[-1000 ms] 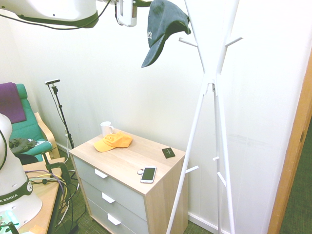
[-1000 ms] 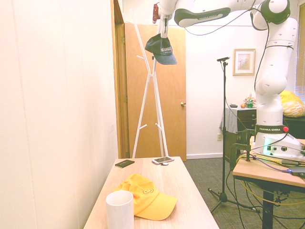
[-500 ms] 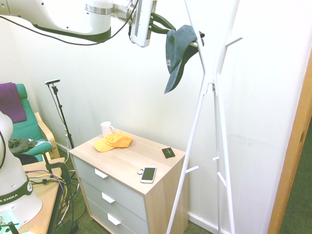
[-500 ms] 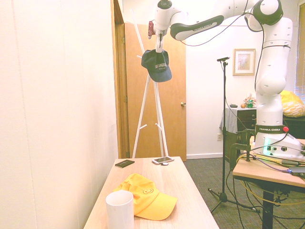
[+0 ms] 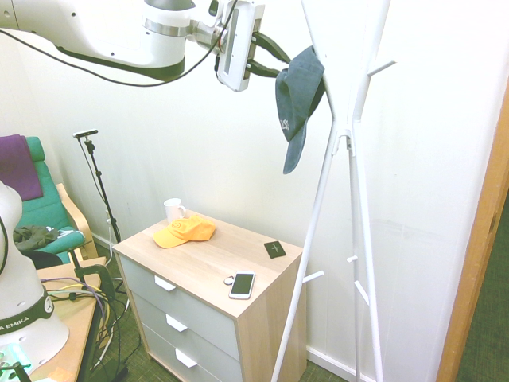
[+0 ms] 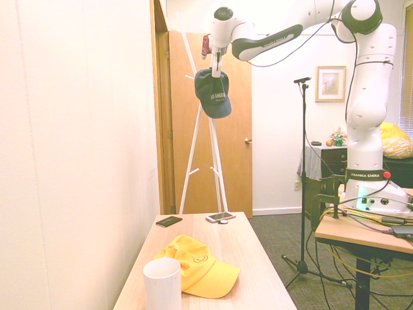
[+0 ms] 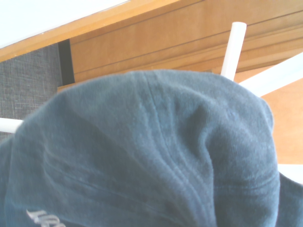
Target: Hang the cap
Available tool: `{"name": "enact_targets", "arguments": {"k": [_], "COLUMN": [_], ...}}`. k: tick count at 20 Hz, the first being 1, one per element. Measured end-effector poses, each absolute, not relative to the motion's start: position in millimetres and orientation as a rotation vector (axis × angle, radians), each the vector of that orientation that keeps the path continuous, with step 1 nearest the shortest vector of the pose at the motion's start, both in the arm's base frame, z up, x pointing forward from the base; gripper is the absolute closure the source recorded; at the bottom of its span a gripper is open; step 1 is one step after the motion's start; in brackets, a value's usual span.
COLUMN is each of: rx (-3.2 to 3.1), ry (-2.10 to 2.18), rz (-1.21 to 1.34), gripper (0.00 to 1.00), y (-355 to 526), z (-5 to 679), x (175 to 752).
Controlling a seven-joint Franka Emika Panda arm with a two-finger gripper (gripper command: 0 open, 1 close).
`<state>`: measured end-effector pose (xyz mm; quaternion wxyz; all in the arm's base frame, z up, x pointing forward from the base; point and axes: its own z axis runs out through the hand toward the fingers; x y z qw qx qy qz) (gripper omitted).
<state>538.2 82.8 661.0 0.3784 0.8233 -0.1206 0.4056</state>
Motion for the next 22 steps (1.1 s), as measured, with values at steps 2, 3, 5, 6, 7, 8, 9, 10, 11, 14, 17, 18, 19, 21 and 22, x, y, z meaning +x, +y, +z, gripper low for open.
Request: {"name": "enact_targets", "arguments": {"k": [2,3,5,6,7,8,9,10,11,14,17,18,19,21,22], "rx": [2.104,2.103,2.103,2.103,2.103,2.103,2.103,2.103,2.103,2.102,2.102,2.102,2.101,2.101,2.101], "ry": [-0.310,-0.310,-0.312,-0.312,-0.312,-0.312,-0.312,-0.312,-0.312,-0.312,-0.312,-0.312,-0.312,-0.313,-0.313], "rz": [1.038,1.039,1.040,1.041,1.041,1.041,1.041,1.042,1.043,1.045,1.045,1.045,1.045,1.046,1.047], "gripper": [0.00,0.00,0.00,0.00,0.00,0.00,0.00,0.00,0.00,0.00,0.00,0.00,0.00,0.00,0.00], "y": [82.8,82.8,82.8,82.9,82.9,82.9,83.0,83.2,83.2,83.8,83.8,83.8,83.8,83.9,84.3], "z": [661.4,661.7,661.7,661.8,661.8,661.8,661.8,662.1,662.5,663.5,663.4,663.4,663.4,663.3,663.3], "x": [537.9,537.8,537.8,537.8,537.8,537.8,537.7,537.5,537.2,536.5,536.6,536.6,536.6,536.6,536.6]}}
